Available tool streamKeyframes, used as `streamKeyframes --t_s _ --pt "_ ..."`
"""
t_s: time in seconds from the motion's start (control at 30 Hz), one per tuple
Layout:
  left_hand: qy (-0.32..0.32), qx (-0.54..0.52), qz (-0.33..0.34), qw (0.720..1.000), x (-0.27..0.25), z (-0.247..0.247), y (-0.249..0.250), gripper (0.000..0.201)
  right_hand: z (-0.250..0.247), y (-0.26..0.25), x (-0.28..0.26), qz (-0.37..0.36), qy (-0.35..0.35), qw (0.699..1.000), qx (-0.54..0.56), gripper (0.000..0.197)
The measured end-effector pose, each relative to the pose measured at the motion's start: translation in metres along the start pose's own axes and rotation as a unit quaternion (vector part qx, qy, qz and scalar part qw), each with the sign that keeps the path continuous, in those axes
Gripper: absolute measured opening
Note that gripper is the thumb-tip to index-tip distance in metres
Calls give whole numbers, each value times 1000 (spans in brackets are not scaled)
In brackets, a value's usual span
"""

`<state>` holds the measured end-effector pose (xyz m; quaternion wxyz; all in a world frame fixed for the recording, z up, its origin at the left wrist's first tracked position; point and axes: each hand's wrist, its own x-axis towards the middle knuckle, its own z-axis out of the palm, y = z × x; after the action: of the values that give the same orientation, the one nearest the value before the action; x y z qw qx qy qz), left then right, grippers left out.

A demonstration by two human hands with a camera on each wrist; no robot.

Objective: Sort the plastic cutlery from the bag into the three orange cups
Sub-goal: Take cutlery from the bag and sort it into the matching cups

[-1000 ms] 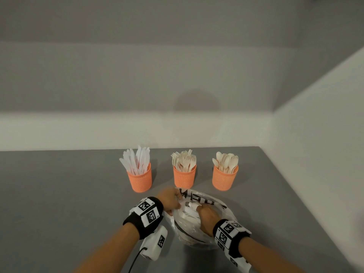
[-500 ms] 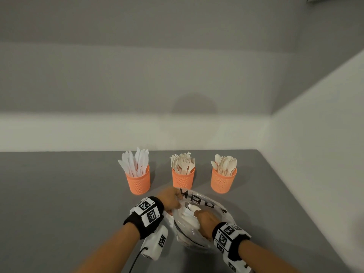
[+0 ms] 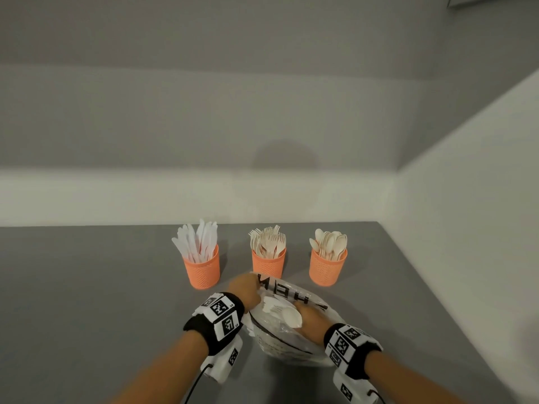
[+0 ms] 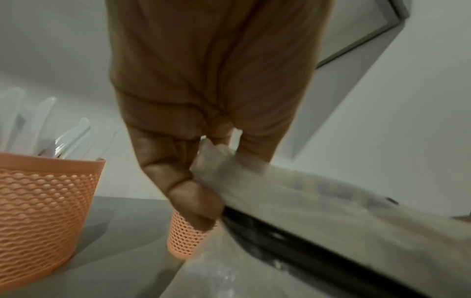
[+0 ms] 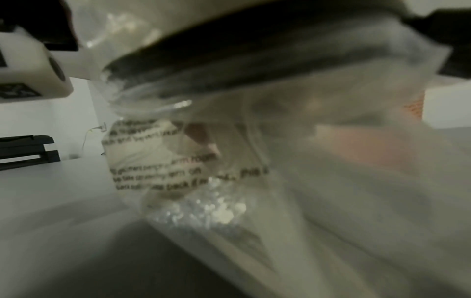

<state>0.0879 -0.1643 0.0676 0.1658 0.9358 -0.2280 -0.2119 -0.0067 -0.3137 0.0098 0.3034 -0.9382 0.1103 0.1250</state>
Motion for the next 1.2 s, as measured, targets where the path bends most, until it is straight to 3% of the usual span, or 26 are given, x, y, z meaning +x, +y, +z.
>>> streamKeyframes --t_s 0.2,0.33,0.43,0.57,0.73,0.8,0.87,0.97,1.07,1.13,1.2 --pt "14 -15 2 1000 2 14 -5 32 4 6 -5 -15 42 997 64 43" --pt "-65 -134 -21 989 -1 19 -8 29 6 3 -5 -5 17 1000 3 51" --pt "-60 -167 -24 984 -2 22 -5 27 4 -7 -6 -14 -16 999 -33 50" --pt "-25 -140 -27 989 -8 21 -2 33 3 -13 -5 -11 -21 1000 -19 43" --pt "16 -52 -28 998 -10 20 -4 36 -8 -8 -11 -15 30 999 -13 41" --pt "15 -18 -29 999 -10 21 -6 36 -16 -3 -12 -17 48 996 69 21" --pt "-6 -49 -24 999 -8 24 -6 36 -24 0 -12 -19 56 985 164 8" --pt "-35 -121 -10 992 -6 22 -4 36 -36 0 -12 -10 113 951 287 15" --pt "-64 -79 30 994 -3 14 -6 29 -46 -6 -8 0 149 914 378 19" --pt "10 -93 57 994 -2 10 -7 16 -56 -17 -5 -6 157 889 429 25" --pt "131 -195 81 969 -7 6 -3 15 -68 -32 -4 -17 168 864 475 29"
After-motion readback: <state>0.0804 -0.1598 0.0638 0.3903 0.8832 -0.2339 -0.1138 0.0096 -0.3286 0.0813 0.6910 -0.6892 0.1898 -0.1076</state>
